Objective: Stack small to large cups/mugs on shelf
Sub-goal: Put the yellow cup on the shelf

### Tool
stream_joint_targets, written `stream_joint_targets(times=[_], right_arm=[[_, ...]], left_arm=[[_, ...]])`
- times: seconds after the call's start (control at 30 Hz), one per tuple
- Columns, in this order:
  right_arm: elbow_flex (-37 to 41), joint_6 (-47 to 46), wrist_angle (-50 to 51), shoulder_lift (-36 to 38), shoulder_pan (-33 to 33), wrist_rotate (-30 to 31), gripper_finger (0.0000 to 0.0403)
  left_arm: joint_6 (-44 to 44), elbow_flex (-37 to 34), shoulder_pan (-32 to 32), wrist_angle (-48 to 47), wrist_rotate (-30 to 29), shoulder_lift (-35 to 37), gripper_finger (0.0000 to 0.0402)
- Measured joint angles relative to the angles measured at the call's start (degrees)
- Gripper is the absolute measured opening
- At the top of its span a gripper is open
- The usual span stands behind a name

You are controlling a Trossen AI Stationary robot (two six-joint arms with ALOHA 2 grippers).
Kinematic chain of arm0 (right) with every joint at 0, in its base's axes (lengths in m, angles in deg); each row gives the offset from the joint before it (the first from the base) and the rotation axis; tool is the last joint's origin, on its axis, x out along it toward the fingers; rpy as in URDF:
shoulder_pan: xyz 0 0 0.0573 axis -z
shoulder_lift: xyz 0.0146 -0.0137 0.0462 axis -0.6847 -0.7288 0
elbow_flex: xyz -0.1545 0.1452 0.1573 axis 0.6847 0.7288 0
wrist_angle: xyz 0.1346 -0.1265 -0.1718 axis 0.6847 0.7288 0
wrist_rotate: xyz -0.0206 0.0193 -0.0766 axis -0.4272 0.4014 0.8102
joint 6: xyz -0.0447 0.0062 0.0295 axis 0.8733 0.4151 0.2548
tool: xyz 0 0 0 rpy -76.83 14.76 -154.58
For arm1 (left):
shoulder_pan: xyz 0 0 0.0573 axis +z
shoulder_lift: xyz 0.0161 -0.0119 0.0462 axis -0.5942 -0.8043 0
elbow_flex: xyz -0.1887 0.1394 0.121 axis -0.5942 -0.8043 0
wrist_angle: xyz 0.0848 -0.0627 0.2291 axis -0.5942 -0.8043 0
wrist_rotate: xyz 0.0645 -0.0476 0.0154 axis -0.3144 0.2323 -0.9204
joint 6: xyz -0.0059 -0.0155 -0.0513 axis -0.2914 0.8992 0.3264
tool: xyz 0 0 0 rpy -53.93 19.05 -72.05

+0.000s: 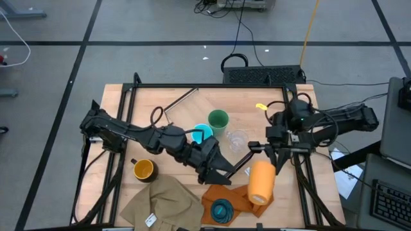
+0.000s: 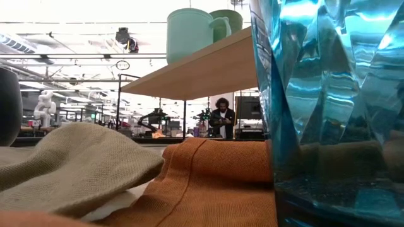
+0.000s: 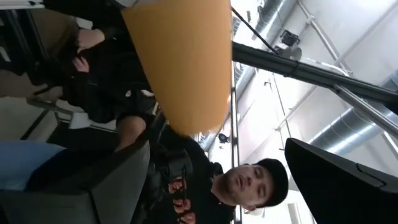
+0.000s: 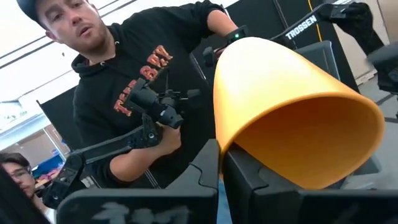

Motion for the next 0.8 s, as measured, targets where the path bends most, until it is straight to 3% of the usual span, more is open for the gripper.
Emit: stream_joint_targets(times=[0.4,0.8], right_arm=[[-6.7,2.7,-0.1,-8.5,0.3,-0.5,0.0000],[-7.1,3.3,-1.4,-13.2,0.7,-0.8,0.0000]], left_arm=[[3.1,0.0,0.0,3.9,3.0,-4.1,0.0374],[2.8,0.0,-0.4,3.8,1.9,-4.5,0.0374]])
